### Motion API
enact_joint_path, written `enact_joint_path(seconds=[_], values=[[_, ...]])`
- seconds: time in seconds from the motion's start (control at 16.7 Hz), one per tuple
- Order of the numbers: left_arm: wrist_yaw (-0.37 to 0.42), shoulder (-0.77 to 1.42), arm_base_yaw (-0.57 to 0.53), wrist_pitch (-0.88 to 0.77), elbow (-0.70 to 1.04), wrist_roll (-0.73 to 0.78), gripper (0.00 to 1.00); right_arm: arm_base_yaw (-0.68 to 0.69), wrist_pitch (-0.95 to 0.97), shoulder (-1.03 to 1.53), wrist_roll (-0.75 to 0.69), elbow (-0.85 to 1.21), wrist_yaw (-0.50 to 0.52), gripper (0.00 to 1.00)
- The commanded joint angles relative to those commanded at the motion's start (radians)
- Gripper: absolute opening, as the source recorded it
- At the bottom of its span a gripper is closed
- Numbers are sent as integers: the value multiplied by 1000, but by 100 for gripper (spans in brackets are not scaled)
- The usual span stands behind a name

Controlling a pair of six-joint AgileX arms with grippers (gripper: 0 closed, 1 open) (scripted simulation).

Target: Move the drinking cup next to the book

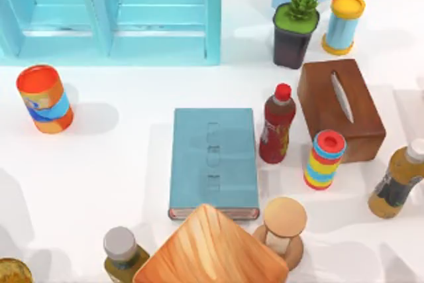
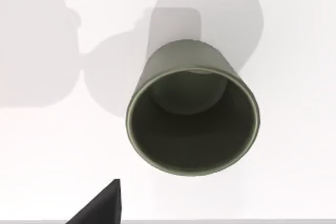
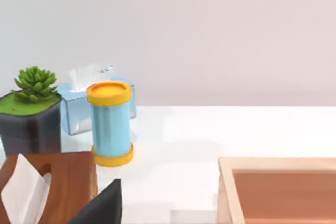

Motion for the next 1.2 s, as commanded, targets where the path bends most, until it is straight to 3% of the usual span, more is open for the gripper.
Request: enact_joint_path(seconds=[0.6, 1.2], values=[[2, 4, 33, 2, 4, 36, 100, 0, 0, 0, 0, 0, 0, 100], [3, 117, 40, 385, -264, 44, 100, 0, 0, 0, 0, 0, 0, 100]])
